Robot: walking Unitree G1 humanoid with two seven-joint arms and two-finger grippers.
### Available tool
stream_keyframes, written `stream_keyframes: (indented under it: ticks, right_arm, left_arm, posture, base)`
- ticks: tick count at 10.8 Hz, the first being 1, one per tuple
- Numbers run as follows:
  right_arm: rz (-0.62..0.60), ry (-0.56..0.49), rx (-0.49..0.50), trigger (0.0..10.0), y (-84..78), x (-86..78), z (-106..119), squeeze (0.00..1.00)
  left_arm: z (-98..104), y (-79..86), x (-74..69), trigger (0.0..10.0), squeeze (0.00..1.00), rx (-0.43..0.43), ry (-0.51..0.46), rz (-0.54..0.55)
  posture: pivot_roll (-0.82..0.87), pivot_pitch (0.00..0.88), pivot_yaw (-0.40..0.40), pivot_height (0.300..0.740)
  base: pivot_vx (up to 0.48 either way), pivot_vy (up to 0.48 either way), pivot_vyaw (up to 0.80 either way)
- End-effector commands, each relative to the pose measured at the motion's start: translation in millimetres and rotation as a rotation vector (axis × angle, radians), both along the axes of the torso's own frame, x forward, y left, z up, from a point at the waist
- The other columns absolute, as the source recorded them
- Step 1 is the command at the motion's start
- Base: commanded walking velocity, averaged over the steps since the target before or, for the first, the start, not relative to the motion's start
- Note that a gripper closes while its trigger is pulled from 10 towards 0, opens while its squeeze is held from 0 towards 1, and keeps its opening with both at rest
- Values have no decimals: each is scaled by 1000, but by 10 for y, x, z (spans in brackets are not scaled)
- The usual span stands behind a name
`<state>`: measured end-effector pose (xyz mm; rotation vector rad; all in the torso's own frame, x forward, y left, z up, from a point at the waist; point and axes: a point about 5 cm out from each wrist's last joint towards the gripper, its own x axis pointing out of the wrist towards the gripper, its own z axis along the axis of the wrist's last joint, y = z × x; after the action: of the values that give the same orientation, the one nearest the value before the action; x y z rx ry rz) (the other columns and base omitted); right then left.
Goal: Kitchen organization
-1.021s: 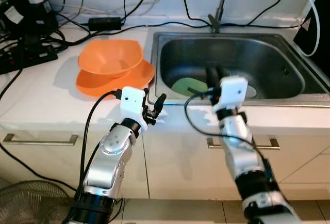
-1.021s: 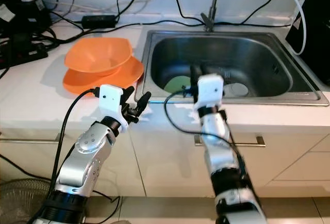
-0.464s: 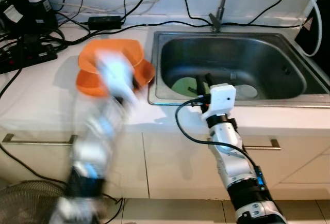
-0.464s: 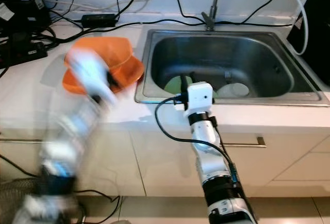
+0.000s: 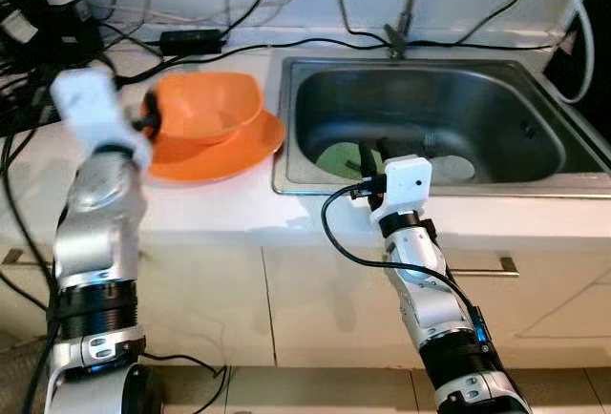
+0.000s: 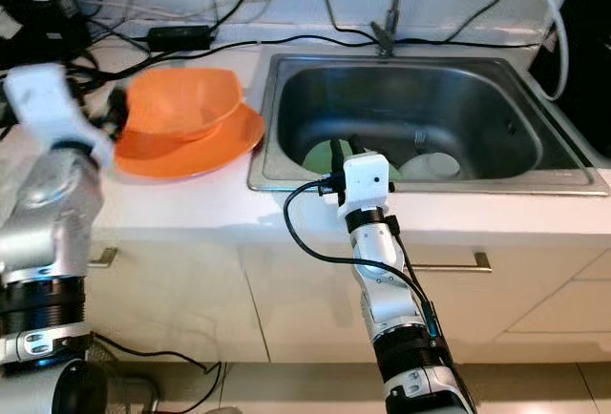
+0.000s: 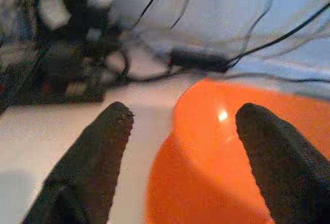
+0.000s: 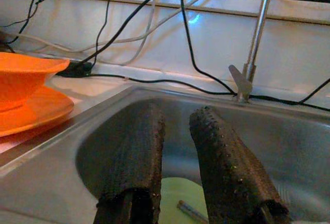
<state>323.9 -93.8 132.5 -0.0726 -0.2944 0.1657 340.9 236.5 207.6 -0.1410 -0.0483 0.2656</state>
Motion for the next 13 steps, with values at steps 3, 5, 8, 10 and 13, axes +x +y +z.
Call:
stream_keyframes:
  ticks: [3,5,8,10,13]
  right_arm:
    - [4,6,-7,10000,21,-6,1,0]
    - [13,7,-6,10000,41,-9,0,0]
    - [5,13,-8,10000,20,-12,-15,0]
    - [5,15,-8,10000,23,-8,-16,0]
    - [7,18,-12,10000,16,-3,-15,0]
  left_arm:
    - [-55,-71,-1,10000,1000,-155,70,-27]
    - [-85,-118,5,10000,0,-198,111,-62]
    - [-36,-209,148,10000,0,-274,131,-86]
    - [38,-300,248,10000,0,-307,123,-114]
    - [49,-332,310,10000,0,-333,148,-109]
  posture:
    - [133,0,27,740]
    - [133,0,25,740]
    - [123,0,33,740]
    - [118,0,37,740]
    - [113,0,39,740]
  base:
    - [0,0,0]
    - [0,0,0]
    - [0,0,0]
    - [0,0,0]
    - [0,0,0]
